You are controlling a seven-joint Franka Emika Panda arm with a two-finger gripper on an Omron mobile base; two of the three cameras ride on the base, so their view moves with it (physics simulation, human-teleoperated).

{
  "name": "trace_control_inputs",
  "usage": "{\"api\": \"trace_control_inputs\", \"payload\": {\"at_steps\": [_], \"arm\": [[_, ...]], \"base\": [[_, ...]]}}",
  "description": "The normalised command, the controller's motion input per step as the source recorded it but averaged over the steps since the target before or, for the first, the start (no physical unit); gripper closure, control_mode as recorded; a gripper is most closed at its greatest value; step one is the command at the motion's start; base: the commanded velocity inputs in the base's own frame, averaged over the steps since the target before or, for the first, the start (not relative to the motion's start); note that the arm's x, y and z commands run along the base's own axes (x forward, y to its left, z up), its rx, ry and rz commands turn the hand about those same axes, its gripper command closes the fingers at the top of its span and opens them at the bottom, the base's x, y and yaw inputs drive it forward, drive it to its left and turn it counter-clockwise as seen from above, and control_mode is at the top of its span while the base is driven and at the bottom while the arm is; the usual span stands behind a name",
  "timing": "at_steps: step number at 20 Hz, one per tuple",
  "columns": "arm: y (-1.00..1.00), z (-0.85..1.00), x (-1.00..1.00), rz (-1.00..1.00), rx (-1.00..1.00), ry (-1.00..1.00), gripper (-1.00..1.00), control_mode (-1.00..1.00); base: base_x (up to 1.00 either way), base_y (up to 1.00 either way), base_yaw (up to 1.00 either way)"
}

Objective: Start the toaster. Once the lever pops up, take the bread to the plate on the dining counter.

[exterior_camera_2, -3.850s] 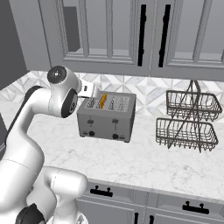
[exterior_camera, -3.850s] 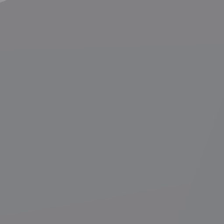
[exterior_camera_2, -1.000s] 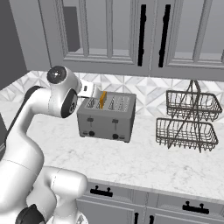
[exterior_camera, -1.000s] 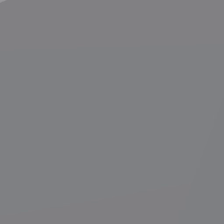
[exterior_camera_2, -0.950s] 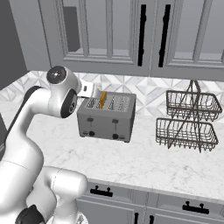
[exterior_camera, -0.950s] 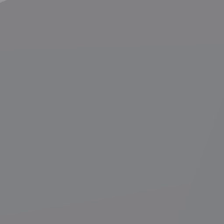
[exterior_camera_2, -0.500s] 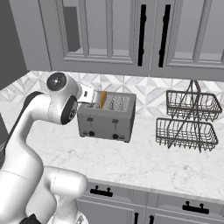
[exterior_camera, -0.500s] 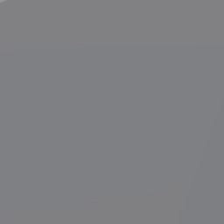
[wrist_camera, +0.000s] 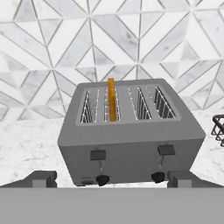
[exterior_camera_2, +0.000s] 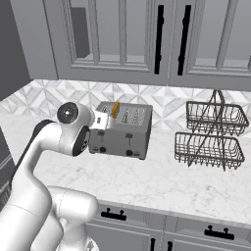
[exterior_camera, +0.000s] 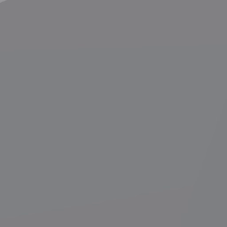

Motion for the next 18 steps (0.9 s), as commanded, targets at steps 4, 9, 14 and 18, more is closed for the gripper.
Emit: {"api": "trace_control_inputs", "payload": {"at_steps": [4,9,14,18], "arm": [[0.0,-0.19,0.38,0.0,0.0,0.0,-1.0,-1.0],[0.0,-0.01,0.52,0.0,0.0,0.0,-1.0,-1.0],[0.0,0.0,0.59,0.0,0.0,0.06,-1.0,-1.0],[0.0,-0.07,0.49,0.0,0.0,0.07,-1.0,-1.0]], "base": [[0.0,0.0,0.0],[0.0,0.0,0.0],[0.0,0.0,0.0],[0.0,0.0,0.0]]}}
